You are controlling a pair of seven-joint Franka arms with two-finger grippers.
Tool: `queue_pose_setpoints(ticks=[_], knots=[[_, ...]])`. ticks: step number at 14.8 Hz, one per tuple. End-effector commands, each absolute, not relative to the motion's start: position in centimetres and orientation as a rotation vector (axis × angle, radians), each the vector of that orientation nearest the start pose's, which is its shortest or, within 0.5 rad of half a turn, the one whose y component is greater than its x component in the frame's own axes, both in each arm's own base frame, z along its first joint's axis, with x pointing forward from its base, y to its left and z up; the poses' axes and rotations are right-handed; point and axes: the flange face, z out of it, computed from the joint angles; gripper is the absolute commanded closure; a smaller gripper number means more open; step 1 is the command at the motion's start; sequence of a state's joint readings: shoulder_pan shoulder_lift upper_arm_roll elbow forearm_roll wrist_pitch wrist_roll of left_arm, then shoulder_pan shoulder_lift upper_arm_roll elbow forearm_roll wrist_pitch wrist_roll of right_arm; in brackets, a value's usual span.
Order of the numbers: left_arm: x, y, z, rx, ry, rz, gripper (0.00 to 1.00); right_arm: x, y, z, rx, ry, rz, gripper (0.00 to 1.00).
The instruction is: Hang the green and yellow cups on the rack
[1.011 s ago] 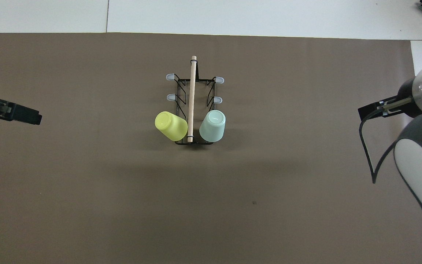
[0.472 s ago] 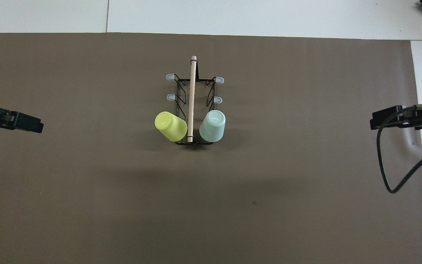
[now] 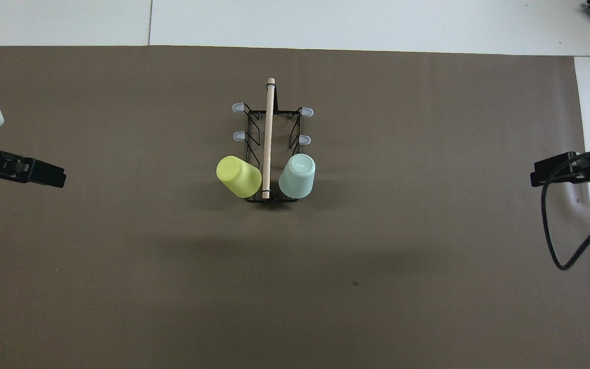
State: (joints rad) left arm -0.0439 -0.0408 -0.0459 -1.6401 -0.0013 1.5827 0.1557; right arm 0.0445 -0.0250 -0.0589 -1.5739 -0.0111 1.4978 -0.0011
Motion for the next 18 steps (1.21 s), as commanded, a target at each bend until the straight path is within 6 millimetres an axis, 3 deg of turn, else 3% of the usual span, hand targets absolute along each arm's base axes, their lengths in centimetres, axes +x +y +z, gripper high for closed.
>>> queue_pose_setpoints(ticks=[1, 4, 6, 7, 10, 13, 16, 18], knots=[[53.4, -4.7, 62.0, -3.112, 0.364, 0.034, 0.0, 53.9, -1.7, 62.2, -3.155, -0.045, 0.115, 0.0], [53.3, -4.4, 62.0, -3.114, 0.355, 0.036, 0.0, 54.1, -0.3, 61.6, -3.153, 0.046, 0.097, 0.0], [53.4, -4.4, 62.0, -3.117, 0.353, 0.034, 0.0, 53.5, 2.6, 60.7, -3.156, -0.024, 0.098, 0.0], [53.7, -4.9, 62.7, -3.114, 0.364, 0.017, 0.0, 53.3, 3.0, 60.5, -3.156, -0.025, 0.093, 0.0], [54.9, -4.8, 63.8, -3.118, 0.36, 0.003, 0.0, 53.0, 3.0, 60.2, -3.158, -0.025, 0.105, 0.0], [54.9, -4.8, 63.8, -3.125, 0.361, 0.05, 0.0, 53.6, 2.5, 61.6, -3.159, -0.031, 0.072, 0.0], [54.6, -4.3, 64.0, -3.118, 0.35, 0.044, 0.0, 53.6, 0.5, 61.9, -3.169, -0.055, 0.097, 0.0], [54.6, -4.6, 63.6, -3.117, 0.357, 0.036, 0.0, 53.5, 0.5, 61.7, -3.166, -0.053, 0.109, 0.0]])
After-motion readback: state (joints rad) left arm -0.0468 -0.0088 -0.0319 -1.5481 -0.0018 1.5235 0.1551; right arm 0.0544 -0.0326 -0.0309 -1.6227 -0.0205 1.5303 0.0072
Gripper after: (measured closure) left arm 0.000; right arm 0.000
